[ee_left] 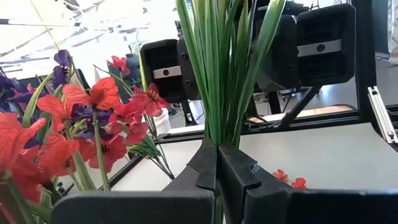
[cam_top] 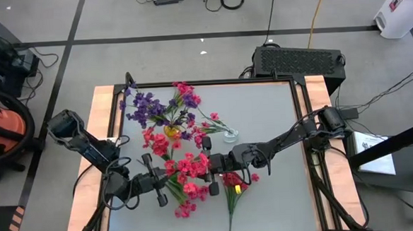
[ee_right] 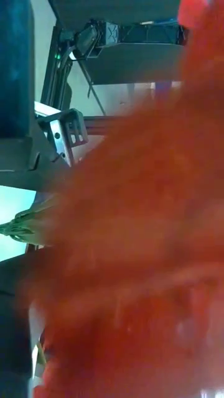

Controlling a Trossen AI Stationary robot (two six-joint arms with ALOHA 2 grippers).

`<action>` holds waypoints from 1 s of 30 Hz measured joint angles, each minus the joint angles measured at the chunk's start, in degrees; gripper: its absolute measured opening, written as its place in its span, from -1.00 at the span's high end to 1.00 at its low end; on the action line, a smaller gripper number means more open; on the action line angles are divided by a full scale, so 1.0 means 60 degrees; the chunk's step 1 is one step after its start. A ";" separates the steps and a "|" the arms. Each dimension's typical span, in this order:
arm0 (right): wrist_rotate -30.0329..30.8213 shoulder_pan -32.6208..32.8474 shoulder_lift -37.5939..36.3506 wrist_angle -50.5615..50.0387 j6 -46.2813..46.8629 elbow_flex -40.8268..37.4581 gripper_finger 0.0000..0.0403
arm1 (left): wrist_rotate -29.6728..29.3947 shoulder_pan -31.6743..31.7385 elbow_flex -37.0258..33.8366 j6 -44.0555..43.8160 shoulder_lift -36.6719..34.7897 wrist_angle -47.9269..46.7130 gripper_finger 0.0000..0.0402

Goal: Sort flowers into vase by color
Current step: Put the left orange flowers into the green vase

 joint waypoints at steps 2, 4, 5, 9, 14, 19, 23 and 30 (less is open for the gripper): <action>-0.0001 0.0000 0.0000 -0.0028 0.0000 0.0000 0.33 | -0.0007 0.0000 0.0000 -0.0007 0.0000 0.0000 0.98; 0.0003 0.0000 0.0000 -0.0046 0.0000 0.0000 0.36 | -0.0030 -0.0006 0.0000 -0.0011 0.0000 -0.0004 0.97; 0.0003 0.0000 0.0000 -0.0052 0.0000 0.0000 0.37 | -0.0051 -0.0007 0.0000 -0.0011 0.0000 -0.0004 0.97; 0.0010 0.0000 0.0000 -0.0124 0.0000 0.0000 0.49 | -0.0197 -0.0007 0.0000 -0.0011 0.0000 -0.0015 0.95; 0.0012 -0.0004 0.0000 -0.0189 -0.0062 0.0000 0.72 | -0.0226 -0.0007 0.0000 -0.0009 0.0000 -0.0020 0.76; 0.0028 -0.0004 0.0000 -0.0192 -0.0175 0.0000 0.94 | -0.0235 -0.0007 0.0000 -0.0011 0.0000 -0.0018 0.61; 0.0036 -0.0004 0.0000 -0.0200 -0.0172 0.0000 0.97 | -0.0255 -0.0016 0.0000 -0.0007 0.0000 -0.0018 0.60; 0.0114 -0.0015 0.0000 -0.0295 -0.0171 -0.0001 0.99 | -0.0535 -0.0276 0.0000 0.0522 0.0000 0.0080 0.59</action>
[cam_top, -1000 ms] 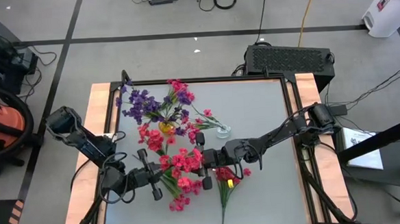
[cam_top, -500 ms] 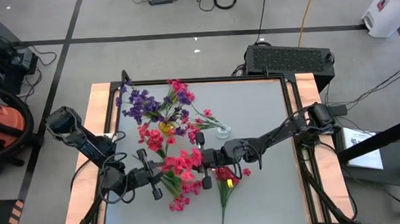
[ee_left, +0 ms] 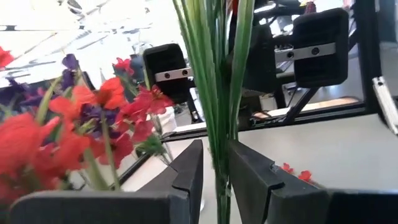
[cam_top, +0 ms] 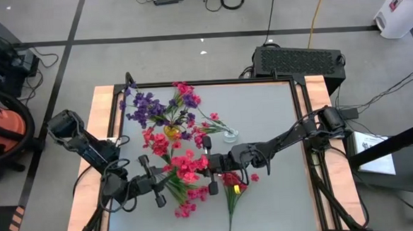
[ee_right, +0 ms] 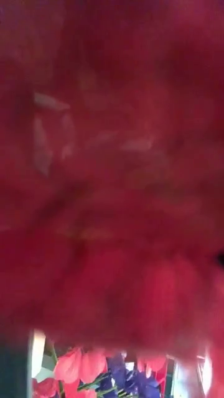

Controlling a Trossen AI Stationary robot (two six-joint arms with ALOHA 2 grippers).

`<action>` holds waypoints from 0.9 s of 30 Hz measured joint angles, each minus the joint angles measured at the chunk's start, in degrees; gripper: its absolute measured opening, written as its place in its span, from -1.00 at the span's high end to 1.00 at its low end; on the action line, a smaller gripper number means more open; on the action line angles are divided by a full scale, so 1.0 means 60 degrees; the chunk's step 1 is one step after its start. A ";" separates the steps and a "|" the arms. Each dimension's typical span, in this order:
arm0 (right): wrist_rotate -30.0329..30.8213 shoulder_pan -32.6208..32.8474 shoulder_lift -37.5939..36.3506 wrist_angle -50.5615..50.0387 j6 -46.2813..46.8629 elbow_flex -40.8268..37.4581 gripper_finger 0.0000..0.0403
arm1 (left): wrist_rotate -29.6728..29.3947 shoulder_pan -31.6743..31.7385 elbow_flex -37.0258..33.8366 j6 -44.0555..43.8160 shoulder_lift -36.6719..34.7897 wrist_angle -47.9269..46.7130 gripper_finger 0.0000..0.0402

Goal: Sort flowers into vase by color
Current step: Put the left orange flowers into the green vase

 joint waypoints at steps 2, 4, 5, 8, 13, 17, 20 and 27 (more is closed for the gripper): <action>0.0251 -0.0004 0.0000 -0.0100 -0.0005 -0.0003 0.99 | -0.0467 -0.0122 0.0000 0.0065 0.0000 0.0004 0.59; 0.0451 -0.0004 0.0000 -0.0247 -0.0025 -0.0003 0.99 | -0.0927 -0.0256 0.0000 0.0075 -0.0040 -0.0012 0.59; 0.0460 -0.0012 0.0000 -0.0281 -0.0033 -0.0003 0.98 | -0.1062 -0.0312 0.0000 0.0106 -0.0072 -0.0004 0.59; 0.0472 -0.0029 0.0000 -0.0313 -0.0038 -0.0003 0.98 | -0.1143 -0.0500 0.0000 0.0308 -0.0167 -0.0007 0.59; 0.0487 -0.0070 0.0000 -0.0309 -0.0039 -0.0003 0.98 | -0.1349 -0.0758 0.0000 0.0312 -0.0301 0.0011 0.59; 0.0487 -0.0126 0.0000 -0.0309 0.0051 -0.0003 0.98 | -0.1414 -0.1060 0.0001 0.0301 -0.0339 0.0005 0.59; 0.0487 -0.0142 0.0000 -0.0314 0.0062 -0.0003 0.98 | -0.1501 -0.1355 0.0004 0.0297 -0.0339 -0.0004 0.59; 0.0437 -0.0142 0.0000 -0.0336 0.0155 -0.0003 0.98 | -0.3097 -0.2348 0.0001 0.0223 -0.0339 -0.0074 0.59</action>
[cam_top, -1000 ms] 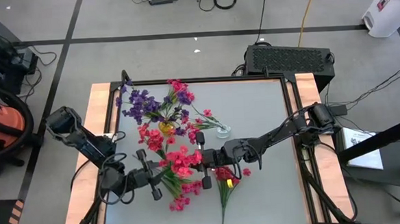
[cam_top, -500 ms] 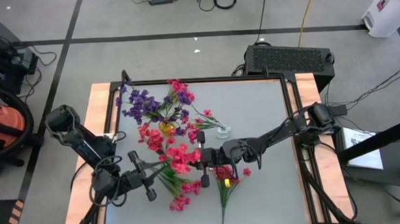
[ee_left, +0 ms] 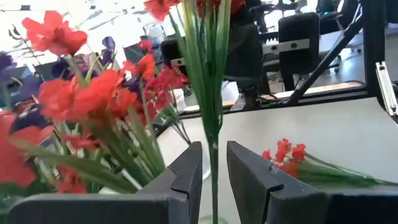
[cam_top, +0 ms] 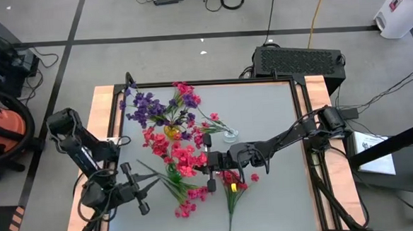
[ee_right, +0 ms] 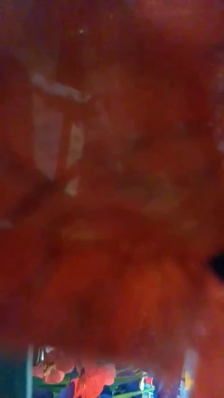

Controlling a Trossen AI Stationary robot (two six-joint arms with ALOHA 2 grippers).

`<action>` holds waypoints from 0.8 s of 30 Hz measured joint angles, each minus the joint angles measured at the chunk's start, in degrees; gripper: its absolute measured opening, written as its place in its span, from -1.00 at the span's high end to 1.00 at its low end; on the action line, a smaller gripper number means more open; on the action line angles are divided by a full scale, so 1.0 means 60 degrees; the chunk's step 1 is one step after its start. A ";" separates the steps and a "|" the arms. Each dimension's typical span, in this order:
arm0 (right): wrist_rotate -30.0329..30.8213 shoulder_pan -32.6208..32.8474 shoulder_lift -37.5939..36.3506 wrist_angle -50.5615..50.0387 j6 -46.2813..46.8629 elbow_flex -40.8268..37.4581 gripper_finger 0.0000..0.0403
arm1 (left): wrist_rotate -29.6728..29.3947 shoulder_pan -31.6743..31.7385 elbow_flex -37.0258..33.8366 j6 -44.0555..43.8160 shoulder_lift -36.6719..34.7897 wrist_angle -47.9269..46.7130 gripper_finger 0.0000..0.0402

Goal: Sort flowers into vase by color
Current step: Put the left orange flowers into the green vase

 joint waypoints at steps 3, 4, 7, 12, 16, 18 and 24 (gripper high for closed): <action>-0.0036 0.0002 0.0000 -0.0065 0.0082 0.0000 0.98 | -0.0087 -0.0313 0.0002 -0.0093 0.0004 -0.0017 0.59; -0.0041 0.0004 0.0000 -0.0088 0.0093 0.0000 0.98 | -0.0087 -0.0386 0.0002 -0.0246 0.0004 -0.0098 0.59; -0.0046 0.0004 0.0000 -0.0180 0.0209 0.0000 0.98 | -0.0167 -0.0504 0.0002 -0.1128 0.0010 -0.0969 0.59; -0.0059 0.0007 0.0223 -0.0102 0.0309 0.0009 0.98 | -0.0532 -0.0563 0.0002 -0.3462 0.0015 -0.3220 0.59; -0.0082 0.0007 0.0730 0.0464 0.0377 0.0015 0.98 | -0.0538 -0.0556 0.0002 -0.4809 0.0015 -0.4302 0.59; -0.0087 0.0006 0.0971 0.0564 0.0381 -0.0003 0.98 | -0.0544 -0.0556 0.0002 -0.5229 0.0015 -0.4595 0.59; -0.0046 0.0007 0.1082 0.0766 0.0421 -0.0011 0.98 | -0.0549 -0.0556 0.0002 -0.5507 0.0015 -0.4824 0.59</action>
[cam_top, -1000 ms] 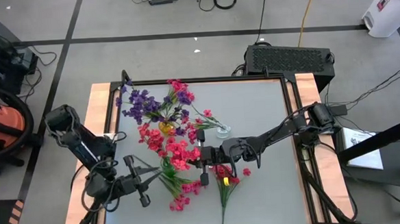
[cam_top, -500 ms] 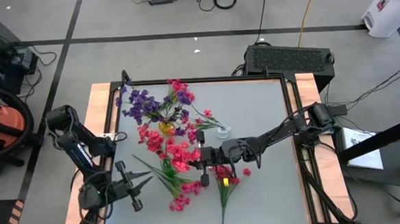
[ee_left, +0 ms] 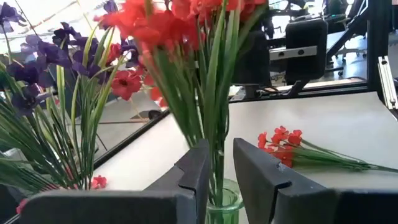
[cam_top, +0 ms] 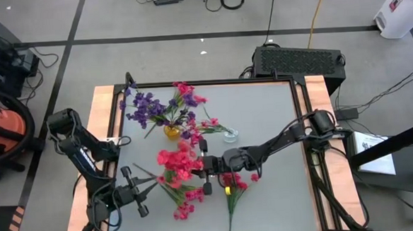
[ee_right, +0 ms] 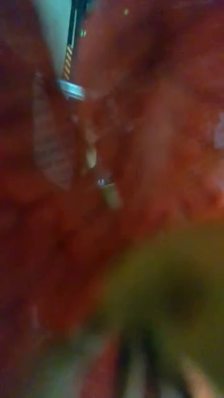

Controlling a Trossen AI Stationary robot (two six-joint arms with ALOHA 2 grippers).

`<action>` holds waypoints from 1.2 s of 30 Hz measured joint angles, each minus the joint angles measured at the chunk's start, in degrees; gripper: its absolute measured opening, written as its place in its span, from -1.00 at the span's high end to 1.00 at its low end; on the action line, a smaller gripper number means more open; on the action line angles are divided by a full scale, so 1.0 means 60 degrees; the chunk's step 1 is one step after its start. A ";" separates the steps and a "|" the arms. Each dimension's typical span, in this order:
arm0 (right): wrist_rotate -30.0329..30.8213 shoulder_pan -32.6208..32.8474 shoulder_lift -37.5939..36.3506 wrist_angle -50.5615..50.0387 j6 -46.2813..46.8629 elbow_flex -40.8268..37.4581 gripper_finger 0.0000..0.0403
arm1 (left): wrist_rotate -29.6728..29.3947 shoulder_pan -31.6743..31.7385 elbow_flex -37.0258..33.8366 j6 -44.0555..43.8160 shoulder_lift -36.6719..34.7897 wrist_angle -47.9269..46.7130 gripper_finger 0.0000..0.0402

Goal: Sort flowers into vase by color
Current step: Put the left orange flowers into the green vase

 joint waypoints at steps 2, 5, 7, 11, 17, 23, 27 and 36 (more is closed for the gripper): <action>-0.0005 0.0006 -0.0053 -0.0026 -0.0065 0.0000 0.98 | 0.0000 0.0008 0.0000 -0.0005 0.0000 -0.0012 0.59; -0.0007 0.0005 -0.0108 0.0046 -0.0128 0.0079 0.98 | 0.0000 0.0025 0.0000 -0.0003 0.0000 -0.0096 0.59; -0.0017 0.0004 -0.0120 0.0024 -0.0137 0.0167 0.98 | 0.0000 0.0026 0.0000 -0.0010 0.0000 -0.0096 0.59; -0.0021 0.0000 -0.0120 -0.0394 -0.0141 0.0301 0.98 | 0.0000 0.0025 0.0000 -0.0010 0.0000 -0.0092 0.59; -0.0036 0.0004 -0.0120 -0.0356 -0.0132 0.0317 0.98 | 0.0000 0.0025 0.0000 -0.0014 0.0000 -0.0092 0.59; -0.0036 0.0004 -0.0120 -0.0384 -0.0124 0.0317 0.98 | 0.0000 0.0025 0.0000 -0.0010 0.0000 -0.0092 0.59; -0.0035 0.0004 -0.0120 -0.0389 -0.0120 0.0319 0.90 | 0.0000 0.0025 0.0000 -0.0014 0.0000 -0.0088 0.59; 0.0007 0.0007 -0.0120 -0.0403 -0.0043 0.0328 0.39 | 0.0000 0.0025 0.0000 -0.0021 0.0000 -0.0085 0.59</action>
